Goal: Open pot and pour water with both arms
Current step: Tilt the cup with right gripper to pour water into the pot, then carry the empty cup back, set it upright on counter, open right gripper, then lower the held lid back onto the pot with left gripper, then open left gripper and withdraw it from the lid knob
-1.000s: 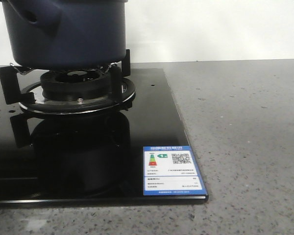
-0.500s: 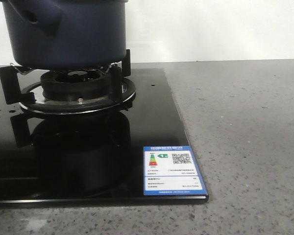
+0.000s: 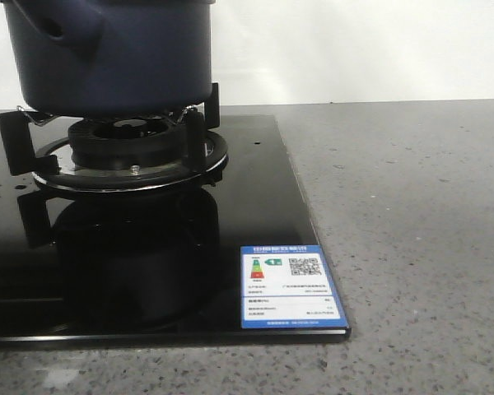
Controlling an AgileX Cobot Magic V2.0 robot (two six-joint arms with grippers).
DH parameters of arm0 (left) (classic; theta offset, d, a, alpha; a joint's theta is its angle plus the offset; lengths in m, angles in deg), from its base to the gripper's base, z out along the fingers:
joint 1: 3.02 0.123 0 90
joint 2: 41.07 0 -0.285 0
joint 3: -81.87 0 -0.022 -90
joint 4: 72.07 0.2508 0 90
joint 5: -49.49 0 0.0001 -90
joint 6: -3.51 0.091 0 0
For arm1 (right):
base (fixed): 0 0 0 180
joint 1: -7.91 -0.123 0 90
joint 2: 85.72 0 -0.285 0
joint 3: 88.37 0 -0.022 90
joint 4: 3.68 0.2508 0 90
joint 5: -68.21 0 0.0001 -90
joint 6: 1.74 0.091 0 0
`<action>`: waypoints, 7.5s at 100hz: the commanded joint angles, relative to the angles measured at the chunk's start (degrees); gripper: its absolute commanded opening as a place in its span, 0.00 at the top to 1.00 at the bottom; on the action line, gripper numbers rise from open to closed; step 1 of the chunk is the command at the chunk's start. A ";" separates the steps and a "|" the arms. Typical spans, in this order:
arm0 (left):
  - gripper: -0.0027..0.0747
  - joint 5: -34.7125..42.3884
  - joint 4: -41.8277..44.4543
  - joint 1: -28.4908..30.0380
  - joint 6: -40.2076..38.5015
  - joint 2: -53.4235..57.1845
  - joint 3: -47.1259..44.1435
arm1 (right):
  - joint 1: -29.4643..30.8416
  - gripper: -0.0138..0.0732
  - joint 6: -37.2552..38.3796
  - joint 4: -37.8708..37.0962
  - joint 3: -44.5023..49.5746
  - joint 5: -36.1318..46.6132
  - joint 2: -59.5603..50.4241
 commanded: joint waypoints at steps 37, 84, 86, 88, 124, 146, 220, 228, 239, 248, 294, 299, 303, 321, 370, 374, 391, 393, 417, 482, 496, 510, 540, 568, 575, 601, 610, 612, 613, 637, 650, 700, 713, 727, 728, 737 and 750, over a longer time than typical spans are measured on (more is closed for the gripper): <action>0.50 6.03 -0.21 0.31 0.06 1.69 2.20 | 0.04 0.46 -0.30 -6.97 -2.16 4.51 -2.94; 0.50 6.03 -0.21 0.31 0.06 1.69 2.20 | 0.04 0.46 0.64 -6.97 -2.16 4.55 -2.94; 0.50 6.03 -0.21 0.31 0.06 1.69 2.20 | 0.04 0.46 0.93 -6.97 -2.16 4.55 -2.94; 0.50 6.03 -0.21 0.31 0.06 1.69 2.20 | 0.04 0.46 1.18 -6.97 -2.16 4.55 -2.94; 0.50 6.03 -0.65 0.31 0.06 1.69 2.20 | 0.04 0.46 25.49 -5.04 -2.16 -2.61 -5.03; 0.50 6.03 -1.63 -0.73 0.06 2.18 2.20 | 0.94 0.46 46.92 6.02 -2.16 -13.36 -12.03; 0.50 6.26 -1.63 -7.27 0.06 2.18 2.20 | 27.79 0.46 68.94 26.11 52.50 23.86 -39.70; 0.50 6.26 -1.63 -7.27 0.06 2.18 2.20 | 28.76 0.46 68.94 26.11 53.50 25.82 -36.88; 0.50 6.26 -1.63 -7.27 0.06 2.18 2.20 | 30.52 0.46 68.94 26.11 53.50 29.06 -32.65; 0.50 6.26 -1.63 -7.27 0.06 2.18 2.20 | 32.06 0.46 68.94 26.11 53.50 35.07 -29.02; 0.50 6.47 -1.63 -7.27 0.06 2.18 2.20 | 39.13 0.46 68.28 26.76 53.50 52.97 -16.01; 0.50 6.47 -1.63 -7.27 0.06 2.18 2.20 | 39.50 0.46 67.83 26.76 53.50 53.11 -15.76; 0.50 6.47 -1.63 -7.27 0.06 2.18 2.20 | 39.49 0.46 66.72 26.76 53.50 52.99 -15.76; 0.50 6.47 -1.63 -7.27 0.06 2.18 2.20 | 39.49 0.46 63.79 26.76 53.50 52.99 -15.76; 0.50 6.47 -1.63 -7.27 0.06 2.18 2.20 | 39.49 0.46 63.79 26.05 53.50 50.53 -15.76; 0.50 6.47 -1.63 -7.27 0.06 2.18 2.20 | 39.49 0.46 63.79 26.05 53.50 50.10 -15.76; 0.50 6.47 -1.63 -7.27 0.06 2.18 2.20 | 39.49 0.41 63.79 26.05 53.50 48.94 -15.76; 0.50 6.47 -1.63 -7.27 0.06 2.18 2.20 | 39.49 0.38 63.79 26.05 53.50 48.94 -15.76; 0.50 6.47 -1.63 -7.27 0.06 2.18 2.20 | 39.49 0.18 66.97 26.05 53.50 48.83 -16.79; 0.50 4.22 -1.63 -7.43 0.06 2.06 2.20 | 39.49 0.18 80.56 21.23 69.65 42.35 -37.80; 0.50 4.22 -1.63 -9.82 0.06 0.98 2.20 | 39.49 0.18 82.52 21.23 73.55 42.35 -44.22; 0.50 4.52 -1.41 -11.78 0.06 -1.68 2.20 | 39.49 0.18 82.52 21.23 75.36 41.52 -49.85; 0.50 4.52 -1.41 -12.00 0.06 -7.50 2.20 | 39.49 0.18 83.05 21.23 75.36 38.06 -57.08; 0.50 4.52 -1.41 -12.78 0.06 -10.33 2.20 | 39.49 0.18 83.45 21.23 75.36 38.06 -57.49; 0.50 4.52 -1.41 -12.78 0.06 -10.84 2.20 | 39.49 0.18 83.45 21.23 75.36 38.06 -57.49; 0.50 5.14 -0.65 -12.78 0.06 -11.48 2.10 | 39.49 0.18 83.45 21.23 75.36 37.96 -57.49; 0.50 5.26 -0.39 -12.78 0.06 -11.48 2.10 | 39.49 0.18 83.45 21.23 75.36 37.96 -57.49; 0.50 5.26 -0.39 -12.78 0.06 -11.48 2.10 | 39.49 0.18 83.45 21.23 75.36 37.96 -57.49; 0.50 5.15 -0.39 -12.78 0.06 -11.48 2.10 | 39.49 0.18 83.45 21.23 75.36 37.96 -57.49; 0.44 3.38 -0.39 -12.78 0.06 -11.48 2.10 | 39.49 0.18 83.45 21.23 75.36 37.96 -57.49; 0.28 2.56 -0.39 -12.78 0.06 -11.48 2.10 | 39.49 0.18 83.45 21.23 75.36 37.96 -57.49; 0.26 0.41 -0.29 -10.12 0.06 0.99 2.10 | 39.49 0.18 83.45 21.13 75.36 38.65 -57.49; 0.33 -3.55 0.31 -6.90 0.06 5.32 1.88 | 39.49 0.20 83.45 21.13 75.36 40.93 -57.49; 0.62 -8.48 0.31 -2.05 0.06 9.80 -0.39 | 39.49 0.38 83.45 21.13 75.36 43.85 -57.49; 0.66 -8.73 0.31 -1.59 0.06 10.28 -0.77 | 39.49 0.42 83.45 21.13 75.36 43.99 -57.49; 0.92 -9.09 0.31 0.69 0.06 13.75 -4.10 | 39.49 0.65 83.45 21.13 75.36 44.65 -57.49; 0.99 -8.58 0.31 1.81 0.06 19.70 -10.32 | 39.49 0.92 83.56 20.63 75.36 45.18 -58.28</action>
